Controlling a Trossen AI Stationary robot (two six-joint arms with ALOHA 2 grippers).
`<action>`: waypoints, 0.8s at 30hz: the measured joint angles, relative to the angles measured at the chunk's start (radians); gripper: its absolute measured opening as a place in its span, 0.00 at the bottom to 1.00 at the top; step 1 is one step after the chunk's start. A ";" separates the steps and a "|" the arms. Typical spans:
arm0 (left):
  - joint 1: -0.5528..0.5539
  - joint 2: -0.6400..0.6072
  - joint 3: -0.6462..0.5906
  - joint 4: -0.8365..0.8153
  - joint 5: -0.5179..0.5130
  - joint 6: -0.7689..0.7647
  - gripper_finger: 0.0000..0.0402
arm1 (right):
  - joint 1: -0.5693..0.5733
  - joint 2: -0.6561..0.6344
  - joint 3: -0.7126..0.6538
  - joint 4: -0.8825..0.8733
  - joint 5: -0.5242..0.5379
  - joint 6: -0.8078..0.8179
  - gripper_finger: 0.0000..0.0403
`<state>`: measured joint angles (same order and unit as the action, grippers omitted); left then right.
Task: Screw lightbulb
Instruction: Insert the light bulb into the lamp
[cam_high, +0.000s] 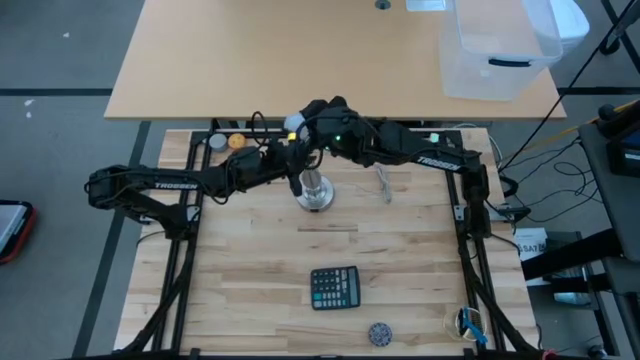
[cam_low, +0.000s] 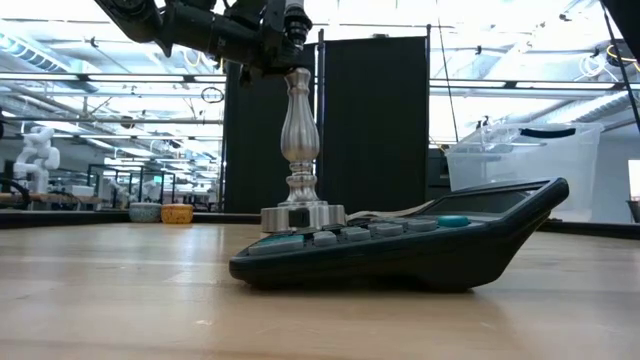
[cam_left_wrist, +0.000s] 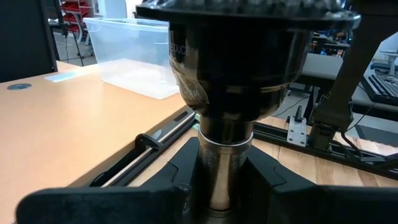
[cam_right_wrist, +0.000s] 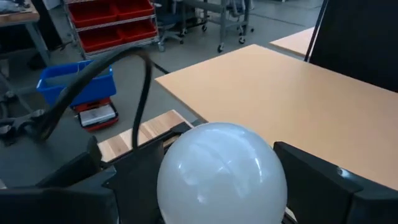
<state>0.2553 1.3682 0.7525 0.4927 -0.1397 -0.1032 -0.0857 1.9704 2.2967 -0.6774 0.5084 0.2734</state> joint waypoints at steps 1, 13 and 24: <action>0.000 0.000 0.000 0.000 0.000 0.001 0.18 | 0.007 0.002 0.000 0.007 0.011 -0.001 0.73; 0.001 0.000 0.001 -0.001 0.001 0.004 0.18 | 0.020 -0.044 -0.005 0.017 -0.027 -0.072 0.84; 0.002 0.001 0.002 -0.001 0.001 -0.002 0.18 | -0.033 -0.115 -0.004 0.065 -0.332 -0.282 0.89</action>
<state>0.2569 1.3693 0.7540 0.4916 -0.1387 -0.1051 -0.1182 1.8555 2.2929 -0.6120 0.1763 -0.0088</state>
